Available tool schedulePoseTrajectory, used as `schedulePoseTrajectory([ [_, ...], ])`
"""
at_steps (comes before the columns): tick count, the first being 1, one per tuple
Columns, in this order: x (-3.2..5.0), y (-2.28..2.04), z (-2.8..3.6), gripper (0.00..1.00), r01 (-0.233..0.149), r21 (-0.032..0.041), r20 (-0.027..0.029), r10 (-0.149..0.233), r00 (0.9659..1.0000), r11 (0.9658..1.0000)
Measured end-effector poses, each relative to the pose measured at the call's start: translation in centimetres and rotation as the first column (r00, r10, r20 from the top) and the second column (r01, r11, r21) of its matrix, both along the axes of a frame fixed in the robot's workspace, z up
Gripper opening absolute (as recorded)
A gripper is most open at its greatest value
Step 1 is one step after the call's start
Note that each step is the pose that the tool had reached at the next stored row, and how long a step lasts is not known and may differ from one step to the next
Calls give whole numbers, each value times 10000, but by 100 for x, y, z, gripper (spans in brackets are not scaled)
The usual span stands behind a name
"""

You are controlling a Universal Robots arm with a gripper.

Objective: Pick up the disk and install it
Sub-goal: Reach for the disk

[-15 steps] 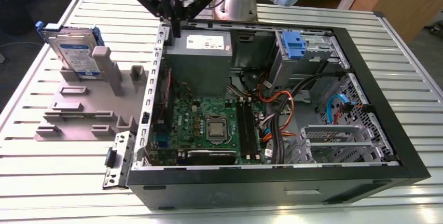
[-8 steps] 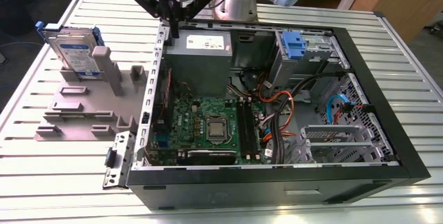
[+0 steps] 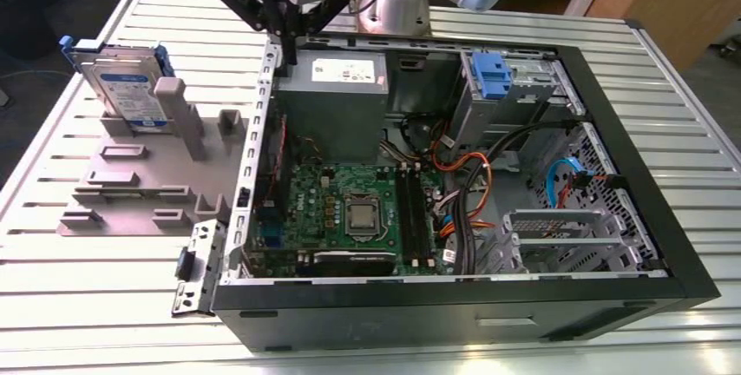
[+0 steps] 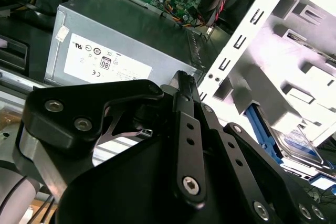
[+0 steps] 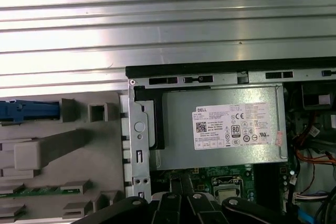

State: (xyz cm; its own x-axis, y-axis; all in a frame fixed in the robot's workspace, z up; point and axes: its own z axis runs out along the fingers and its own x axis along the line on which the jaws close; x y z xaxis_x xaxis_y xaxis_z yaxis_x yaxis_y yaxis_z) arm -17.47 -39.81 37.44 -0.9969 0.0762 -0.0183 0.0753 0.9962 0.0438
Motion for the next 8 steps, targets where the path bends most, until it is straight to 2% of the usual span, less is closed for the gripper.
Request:
schedulePoseTrajectory([
  [8,-22,0,-11,11,0,1,-1,0,10000,10000],
])
